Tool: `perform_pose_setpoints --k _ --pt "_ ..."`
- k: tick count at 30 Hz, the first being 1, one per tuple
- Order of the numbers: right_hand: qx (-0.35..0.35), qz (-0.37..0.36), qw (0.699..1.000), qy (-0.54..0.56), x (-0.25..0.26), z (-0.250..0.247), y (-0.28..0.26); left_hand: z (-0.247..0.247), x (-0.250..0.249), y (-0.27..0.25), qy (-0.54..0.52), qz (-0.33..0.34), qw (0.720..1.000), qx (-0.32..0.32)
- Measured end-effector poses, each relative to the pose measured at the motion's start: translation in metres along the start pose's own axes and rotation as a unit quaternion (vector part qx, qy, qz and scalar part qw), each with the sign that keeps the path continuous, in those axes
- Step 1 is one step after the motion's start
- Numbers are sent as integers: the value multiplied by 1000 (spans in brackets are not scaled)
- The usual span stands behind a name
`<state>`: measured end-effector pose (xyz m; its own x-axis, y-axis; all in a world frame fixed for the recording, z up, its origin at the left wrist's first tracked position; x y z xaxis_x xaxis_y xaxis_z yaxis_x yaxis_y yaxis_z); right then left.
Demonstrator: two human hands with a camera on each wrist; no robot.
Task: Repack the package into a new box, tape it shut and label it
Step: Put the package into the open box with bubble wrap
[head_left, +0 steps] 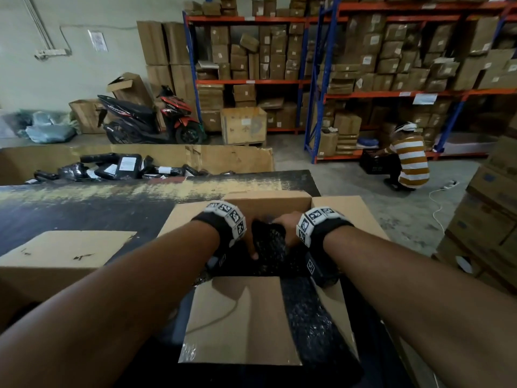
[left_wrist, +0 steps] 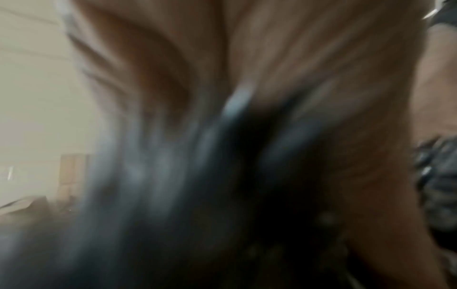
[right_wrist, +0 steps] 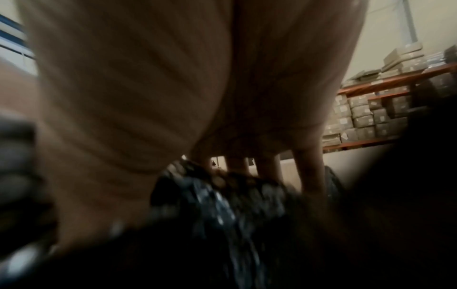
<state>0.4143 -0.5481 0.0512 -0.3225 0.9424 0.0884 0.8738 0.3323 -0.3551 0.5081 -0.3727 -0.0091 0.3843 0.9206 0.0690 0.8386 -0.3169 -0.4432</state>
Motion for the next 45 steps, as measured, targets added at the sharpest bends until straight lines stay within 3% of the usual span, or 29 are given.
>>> perform_pose_setpoints --k 3,7,12,17,23,27,29,33,36,39,40,42,45 --pt "-13 -3 1000 10 0 -22 -6 -62 -42 -96 -21 36 998 -48" --pt "-81 7 997 20 1 -45 -33 -87 -49 -136 -27 11 991 -130" --pt "-162 -5 986 41 19 -50 -91 -83 -47 -187 -114 34 971 -206" --pt "-195 -2 978 70 44 -13 -159 -50 -53 -253 -189 51 942 -273" --pt "-111 39 993 -1 58 87 -208 29 -66 -313 -277 79 898 -333" --pt "-208 25 976 57 68 133 -221 92 -76 -338 -338 75 867 -358" --pt "-242 22 967 74 74 150 -229 124 -81 -345 -364 62 860 -353" --pt "-248 12 962 110 94 181 -252 189 -93 -355 -376 27 874 -307" --pt "-249 6 961 117 110 203 -274 230 -99 -350 -325 -29 916 -234" --pt "-260 56 959 95 117 229 -296 260 -104 -335 -286 -96 945 -129" --pt "-234 89 964 92 118 241 -302 266 -108 -329 -288 -105 947 -99" --pt "-118 158 974 112 121 269 -312 277 -116 -319 -297 -114 947 -51" --pt "14 187 968 166 135 305 -321 284 -133 -312 -289 -98 952 -37"
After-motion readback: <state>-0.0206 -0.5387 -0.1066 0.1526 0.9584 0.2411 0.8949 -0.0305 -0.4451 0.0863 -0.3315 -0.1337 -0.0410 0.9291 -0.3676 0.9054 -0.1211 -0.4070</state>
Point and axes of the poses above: each hand's wrist, its own y-axis towards the middle knuckle, its own z-axis out of the palm, x = y × z, the point moved 3 cm from there along y, towards the middle knuckle, and after that the axes turned 1 degree about z, right-handed, at the moved point
